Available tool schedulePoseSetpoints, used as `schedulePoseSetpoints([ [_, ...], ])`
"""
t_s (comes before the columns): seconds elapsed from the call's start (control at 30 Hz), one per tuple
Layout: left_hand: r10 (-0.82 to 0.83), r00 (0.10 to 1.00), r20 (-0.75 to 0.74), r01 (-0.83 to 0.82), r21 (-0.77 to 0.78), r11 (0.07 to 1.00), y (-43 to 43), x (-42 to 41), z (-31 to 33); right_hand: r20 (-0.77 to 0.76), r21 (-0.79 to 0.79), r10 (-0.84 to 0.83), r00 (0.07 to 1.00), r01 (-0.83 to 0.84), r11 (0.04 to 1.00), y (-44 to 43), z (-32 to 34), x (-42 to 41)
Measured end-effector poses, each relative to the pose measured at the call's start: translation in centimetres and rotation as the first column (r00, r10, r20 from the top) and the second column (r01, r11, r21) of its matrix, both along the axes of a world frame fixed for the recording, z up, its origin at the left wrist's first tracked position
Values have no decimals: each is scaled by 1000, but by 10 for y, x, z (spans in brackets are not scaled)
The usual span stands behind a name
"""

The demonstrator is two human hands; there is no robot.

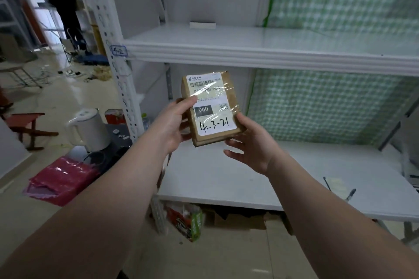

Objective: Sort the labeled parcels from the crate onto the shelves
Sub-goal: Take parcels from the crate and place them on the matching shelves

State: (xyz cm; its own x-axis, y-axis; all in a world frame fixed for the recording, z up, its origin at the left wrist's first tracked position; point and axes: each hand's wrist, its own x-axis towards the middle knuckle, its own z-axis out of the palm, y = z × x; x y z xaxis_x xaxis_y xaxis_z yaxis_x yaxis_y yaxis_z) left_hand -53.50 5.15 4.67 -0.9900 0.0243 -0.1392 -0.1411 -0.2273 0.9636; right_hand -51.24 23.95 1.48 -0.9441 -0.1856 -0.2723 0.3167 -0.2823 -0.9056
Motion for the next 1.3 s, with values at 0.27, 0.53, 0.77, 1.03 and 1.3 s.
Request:
schedulePoseSetpoints([
  [0.27,77,989,-124,-81,-31,996,-55,-42,41,-96,46,66,993,-62,997,-58,39,-61],
  [0.53,74,972,-222,-83,-33,996,-85,-68,57,-166,111,150,975,-133,985,-82,52,-100],
  [0.77,14,997,-81,-14,1,1000,-99,-82,5,-94,273,280,955,-245,930,-78,5,-122],
  [1.03,64,990,128,-69,39,997,-98,-99,-59,41,299,354,934,-350,888,-78,-64,-152],
  [1.3,140,951,277,-127,-65,990,-98,-129,-120,128,294,325,937,-349,890,-94,-131,-204],
])
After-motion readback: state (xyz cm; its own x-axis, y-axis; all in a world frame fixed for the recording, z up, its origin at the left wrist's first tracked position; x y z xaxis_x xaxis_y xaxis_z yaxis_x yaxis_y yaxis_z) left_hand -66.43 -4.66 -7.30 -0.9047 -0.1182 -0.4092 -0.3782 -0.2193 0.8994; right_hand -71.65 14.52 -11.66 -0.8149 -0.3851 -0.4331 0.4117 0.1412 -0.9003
